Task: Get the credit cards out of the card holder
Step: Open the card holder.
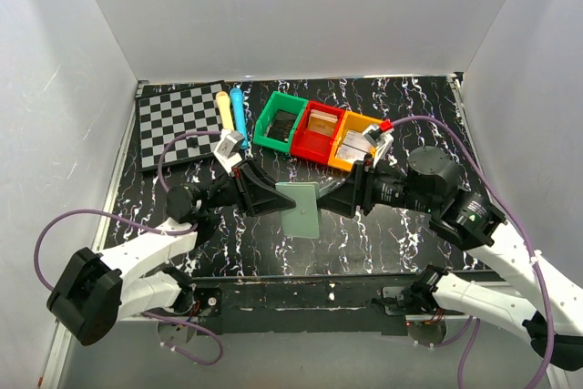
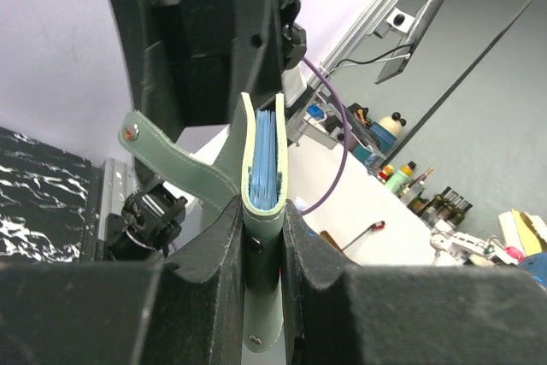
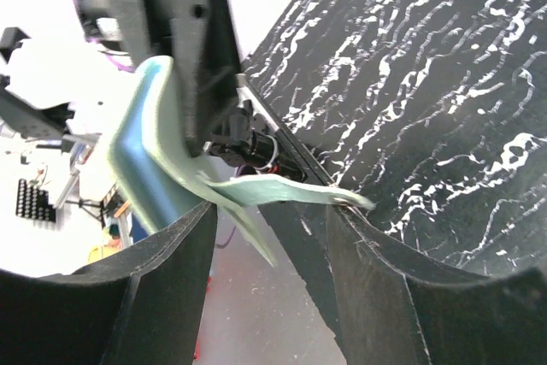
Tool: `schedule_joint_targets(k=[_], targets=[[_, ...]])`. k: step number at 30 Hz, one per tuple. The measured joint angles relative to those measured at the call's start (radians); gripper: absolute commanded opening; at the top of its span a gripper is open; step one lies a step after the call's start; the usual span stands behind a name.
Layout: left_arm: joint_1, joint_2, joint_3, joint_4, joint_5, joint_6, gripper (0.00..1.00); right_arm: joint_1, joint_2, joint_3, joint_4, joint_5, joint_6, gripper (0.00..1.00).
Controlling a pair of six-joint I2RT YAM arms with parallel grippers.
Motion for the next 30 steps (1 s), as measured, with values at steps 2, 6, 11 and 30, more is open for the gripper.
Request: schedule_joint_targets(k=[2, 6, 11, 30], targets=[[0.001, 0.015, 0.000, -0.002, 0.007, -0.009, 0.00, 0.002, -0.009, -0.003, 0.020, -0.020, 0.011, 0.62], [0.003, 0.018, 0.000, -0.005, 0.017, -0.010, 0.00, 0.002, -0.025, -0.003, 0.055, -0.043, 0.022, 0.62], [0.006, -0.001, 0.002, -0.012, 0.018, 0.003, 0.00, 0.003, -0.031, -0.003, 0.082, -0.072, 0.028, 0.62], [0.013, -0.001, 0.026, -0.009, 0.037, -0.018, 0.00, 0.003, 0.037, 0.006, 0.153, -0.176, 0.037, 0.50]])
